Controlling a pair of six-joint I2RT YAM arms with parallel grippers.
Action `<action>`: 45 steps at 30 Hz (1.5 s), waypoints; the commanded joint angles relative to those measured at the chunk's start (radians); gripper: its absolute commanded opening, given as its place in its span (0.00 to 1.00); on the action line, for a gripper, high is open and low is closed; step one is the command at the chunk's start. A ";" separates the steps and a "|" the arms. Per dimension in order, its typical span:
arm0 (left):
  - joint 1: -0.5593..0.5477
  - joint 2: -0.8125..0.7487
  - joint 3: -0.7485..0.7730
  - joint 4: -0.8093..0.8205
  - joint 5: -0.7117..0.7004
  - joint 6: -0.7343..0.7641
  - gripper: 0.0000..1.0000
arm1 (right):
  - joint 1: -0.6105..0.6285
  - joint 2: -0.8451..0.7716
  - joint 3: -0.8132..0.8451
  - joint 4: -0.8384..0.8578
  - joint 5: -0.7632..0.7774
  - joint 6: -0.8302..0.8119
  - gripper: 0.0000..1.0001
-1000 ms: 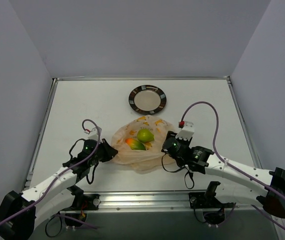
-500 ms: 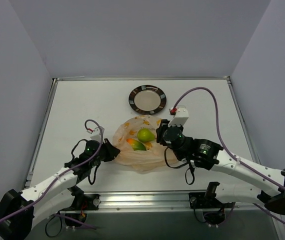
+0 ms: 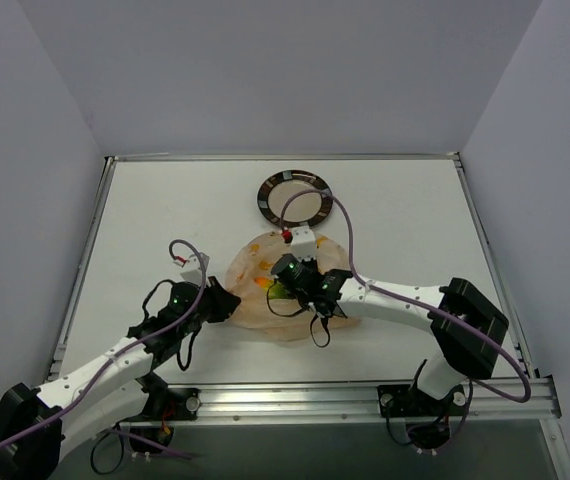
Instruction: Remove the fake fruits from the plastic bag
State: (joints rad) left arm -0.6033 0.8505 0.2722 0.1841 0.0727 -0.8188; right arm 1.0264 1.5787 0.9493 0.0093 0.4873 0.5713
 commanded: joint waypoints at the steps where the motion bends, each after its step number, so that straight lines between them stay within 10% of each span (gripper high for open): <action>1: -0.010 -0.018 0.019 0.009 -0.024 0.021 0.02 | -0.086 -0.014 -0.035 0.021 0.103 0.004 0.15; 12: -0.012 -0.007 0.007 0.018 -0.021 0.038 0.02 | -0.193 -0.052 -0.129 -0.112 0.241 0.127 0.23; 18: -0.016 -0.010 0.002 0.011 -0.017 0.037 0.02 | -0.198 -0.085 -0.127 -0.132 0.263 0.147 0.53; 24: -0.026 -0.028 0.010 0.003 -0.025 0.035 0.02 | -0.192 -0.131 -0.126 -0.144 0.269 0.141 0.61; 34: -0.076 0.028 0.041 0.078 -0.004 0.041 0.04 | -0.094 -0.134 -0.037 -0.020 -0.015 -0.100 0.71; 40: -0.084 0.058 0.091 0.091 0.019 0.064 0.66 | -0.006 -0.276 0.083 -0.057 -0.217 -0.145 0.80; 45: -0.085 0.103 0.124 0.092 0.029 0.064 0.94 | -0.003 -0.399 0.051 -0.107 -0.152 -0.074 0.88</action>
State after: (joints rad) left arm -0.6815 0.9333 0.3283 0.2352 0.0879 -0.7662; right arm 1.0325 1.2385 1.0027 -0.0406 0.3084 0.4713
